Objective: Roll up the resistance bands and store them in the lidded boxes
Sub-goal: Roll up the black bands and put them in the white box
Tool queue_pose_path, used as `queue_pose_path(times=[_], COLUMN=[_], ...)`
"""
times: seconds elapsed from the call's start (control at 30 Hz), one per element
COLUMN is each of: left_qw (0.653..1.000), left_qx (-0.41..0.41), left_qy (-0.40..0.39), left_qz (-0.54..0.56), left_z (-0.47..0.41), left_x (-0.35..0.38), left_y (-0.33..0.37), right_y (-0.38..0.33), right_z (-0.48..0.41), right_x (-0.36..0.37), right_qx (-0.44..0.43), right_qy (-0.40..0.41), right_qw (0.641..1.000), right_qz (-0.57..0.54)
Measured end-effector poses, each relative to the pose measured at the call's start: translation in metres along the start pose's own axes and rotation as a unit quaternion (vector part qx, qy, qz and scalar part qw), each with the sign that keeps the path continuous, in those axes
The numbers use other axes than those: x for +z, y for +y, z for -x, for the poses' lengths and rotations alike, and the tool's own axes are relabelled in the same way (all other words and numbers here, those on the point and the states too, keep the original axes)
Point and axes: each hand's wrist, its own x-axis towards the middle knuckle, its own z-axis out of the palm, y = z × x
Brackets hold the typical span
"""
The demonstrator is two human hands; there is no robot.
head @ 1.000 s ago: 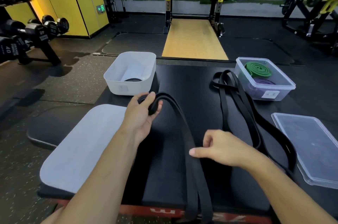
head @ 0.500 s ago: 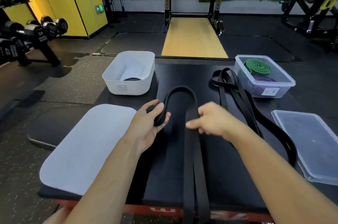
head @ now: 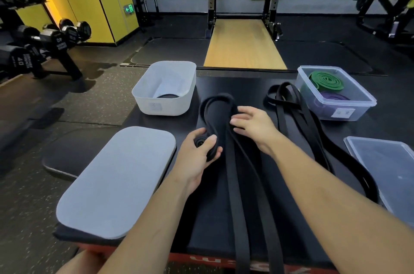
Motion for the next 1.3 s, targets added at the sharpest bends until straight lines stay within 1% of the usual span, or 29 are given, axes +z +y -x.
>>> queue_pose_path(times=[0.07,0.1,0.13,0.17,0.2,0.23,0.27,0.3,0.33,0.37,0.4,0.43,0.47,0.53,0.6,0.7,0.77,0.87,0.93,1.03,1.13,1.23,1.3], left_qw=[1.000,1.000,1.000,0.999,0.999,0.999,0.999,0.998,0.998,0.998,0.997,0.997,0.997,0.998,0.998,0.999,0.999,1.000,1.000,0.999,0.998,0.997,0.997], left_qx=[-0.001,0.000,0.003,0.009,0.014,0.020,0.024,0.029,0.033,0.035,0.038,0.039,0.039,0.036,0.032,0.030,0.027,0.023,0.022,0.018,0.014,0.012,0.014], left_qy=[0.014,0.022,0.029,0.035,0.039,0.041,0.041,0.040,0.040,0.038,0.037,0.035,0.034,0.031,0.027,0.018,0.016,0.012,0.009,0.013,0.024,0.024,0.022], left_qz=[0.002,-0.001,-0.004,-0.008,-0.013,-0.018,-0.027,-0.033,-0.038,-0.043,-0.047,-0.050,-0.050,-0.044,-0.037,-0.022,-0.011,0.003,0.015,0.037,0.063,0.069,0.072], left_z=[-0.002,-0.002,-0.003,-0.004,-0.004,-0.005,-0.005,-0.005,-0.004,-0.004,-0.004,-0.003,-0.003,-0.002,-0.002,-0.002,-0.001,0.001,0.001,0.000,-0.002,-0.001,0.000], left_x=[0.002,0.004,0.006,0.007,0.008,0.008,0.009,0.009,0.008,0.007,0.007,0.007,0.006,0.006,0.005,0.003,0.003,0.001,0.000,0.000,-0.002,-0.003,-0.003], left_y=[0.000,-0.001,-0.002,-0.003,-0.005,-0.006,-0.007,-0.007,-0.008,-0.008,-0.008,-0.008,-0.008,-0.008,-0.007,-0.006,-0.005,-0.004,-0.004,-0.004,-0.005,-0.005,-0.005], right_y=[0.005,0.004,-0.002,-0.007,-0.016,-0.025,-0.033,-0.037,-0.042,-0.044,-0.042,-0.039,-0.036,-0.030,-0.023,-0.013,-0.010,-0.016,-0.017,-0.019,-0.030,-0.050,-0.063], right_z=[0.002,0.004,0.010,0.016,0.029,0.046,0.065,0.085,0.106,0.124,0.136,0.143,0.147,0.154,0.162,0.172,0.171,0.163,0.157,0.144,0.109,0.059,0.027], right_x=[-0.005,-0.007,-0.009,-0.012,-0.015,-0.017,-0.019,-0.017,-0.011,-0.003,0.004,0.008,0.011,0.010,0.010,0.024,0.029,0.019,0.015,0.016,0.007,-0.006,-0.011], right_qx=[-0.001,-0.011,-0.029,-0.052,-0.063,-0.057,-0.029,0.017,0.066,0.097,0.111,0.111,0.110,0.104,0.083,0.051,0.032,0.032,0.020,-0.035,-0.090,-0.159,-0.208], right_qy=[-0.023,-0.015,0.008,0.043,0.077,0.080,0.053,0.001,-0.054,-0.097,-0.118,-0.117,-0.107,-0.087,-0.070,-0.065,-0.056,-0.025,-0.010,0.029,0.106,0.184,0.227], right_qw=[1.000,1.000,0.998,0.988,0.965,0.930,0.889,0.847,0.802,0.761,0.734,0.724,0.727,0.744,0.769,0.814,0.835,0.861,0.869,0.878,0.870,0.870,0.859], right_qz=[-0.001,0.016,0.059,0.136,0.241,0.353,0.453,0.531,0.592,0.634,0.660,0.670,0.669,0.654,0.630,0.575,0.546,0.506,0.493,0.477,0.473,0.430,0.409])
